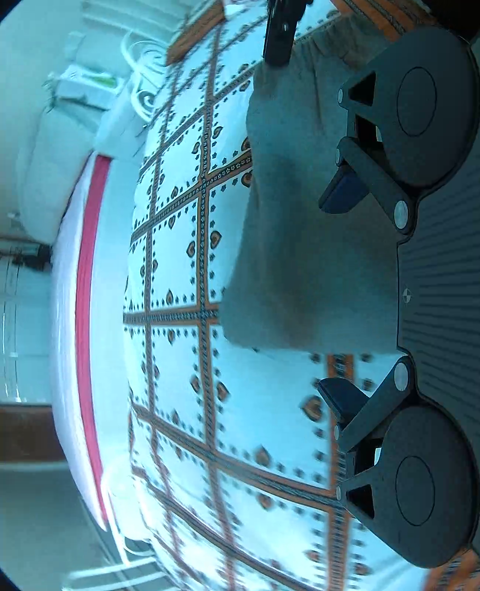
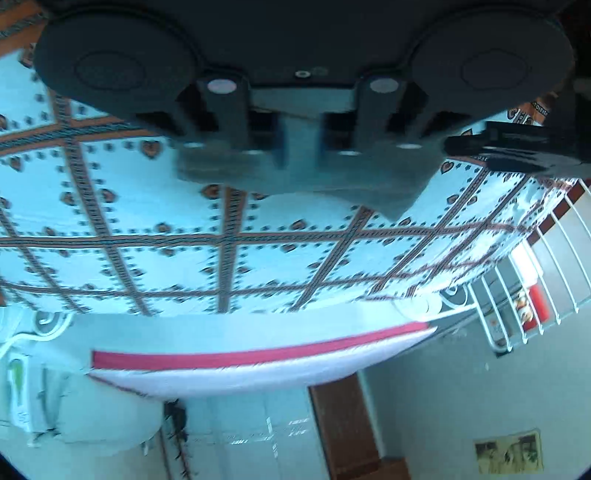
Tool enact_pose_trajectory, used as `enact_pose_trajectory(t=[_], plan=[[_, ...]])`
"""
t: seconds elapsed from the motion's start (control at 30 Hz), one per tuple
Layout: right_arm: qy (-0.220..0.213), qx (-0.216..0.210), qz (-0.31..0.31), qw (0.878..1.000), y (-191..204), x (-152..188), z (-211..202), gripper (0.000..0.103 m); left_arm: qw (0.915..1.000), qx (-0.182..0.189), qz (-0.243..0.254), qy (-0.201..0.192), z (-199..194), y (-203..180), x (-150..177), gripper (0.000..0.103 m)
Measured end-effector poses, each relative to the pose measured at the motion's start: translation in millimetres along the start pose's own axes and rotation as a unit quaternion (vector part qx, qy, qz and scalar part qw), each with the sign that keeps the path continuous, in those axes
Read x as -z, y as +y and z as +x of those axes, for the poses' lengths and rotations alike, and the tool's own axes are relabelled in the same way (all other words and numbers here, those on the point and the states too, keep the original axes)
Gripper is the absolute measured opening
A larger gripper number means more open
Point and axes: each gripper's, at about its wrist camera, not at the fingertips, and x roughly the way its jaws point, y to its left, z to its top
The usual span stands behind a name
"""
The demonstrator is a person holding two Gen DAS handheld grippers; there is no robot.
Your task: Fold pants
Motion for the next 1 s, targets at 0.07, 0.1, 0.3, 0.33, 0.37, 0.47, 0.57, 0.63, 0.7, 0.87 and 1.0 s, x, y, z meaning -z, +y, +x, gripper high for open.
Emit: enact_pose_trajectory(t=[0.07, 0.1, 0.3, 0.33, 0.37, 0.47, 0.57, 0.63, 0.7, 0.87, 1.0], plan=[[0.005, 0.003, -0.012, 1.0, 10.5, -3.5, 13.9, 0.0, 0.9999, 0.005, 0.012, 0.009, 11.8, -5.6, -8.7, 0.077], [0.008, 0.005, -0.016, 1.0, 14.1, -6.3, 22.2, 0.0, 0.9998, 0.009, 0.014, 0.014, 18.8, -7.4, -12.6, 0.076], [0.046, -0.005, -0.013, 0.999, 25.3, -13.6, 63.8, 0.0, 0.9994, 0.018, 0.009, 0.028, 60.7, -21.3, -29.6, 0.072], [0.057, -0.005, -0.011, 0.998, 24.5, -14.1, 72.8, 0.0, 0.9993, 0.012, 0.008, 0.034, 69.7, -22.2, -30.5, 0.073], [0.064, 0.005, -0.011, 0.998, 23.0, -14.0, 81.7, 0.0, 0.9992, 0.004, 0.007, 0.04, 77.4, -22.5, -31.1, 0.073], [0.092, 0.043, 0.007, 0.995, 3.4, -12.5, 108.6, 0.0, 0.9986, -0.009, -0.006, 0.052, 93.3, -18.4, -32.5, 0.083], [0.086, 0.076, 0.042, 0.992, -26.9, -11.3, 115.1, 0.0, 0.998, -0.013, -0.024, 0.057, 102.0, -8.1, -33.6, 0.094], [0.087, 0.085, 0.064, 0.99, -44.3, -11.1, 116.4, 0.0, 0.9969, -0.009, -0.048, 0.062, 105.1, 0.0, -32.5, 0.096], [0.085, 0.071, 0.078, 0.991, -50.6, -9.6, 114.2, 0.0, 0.9963, -0.01, -0.06, 0.061, 102.2, 0.4, -31.3, 0.096], [0.041, 0.048, 0.056, 0.996, -34.7, -11.9, 86.2, 0.018, 0.9985, -0.026, -0.03, 0.037, 77.6, -11.4, -30.5, 0.096], [0.009, 0.038, 0.049, 0.998, -31.3, -15.0, 58.3, 0.051, 0.9992, -0.028, -0.014, 0.023, 52.6, -12.1, -26.3, 0.096]])
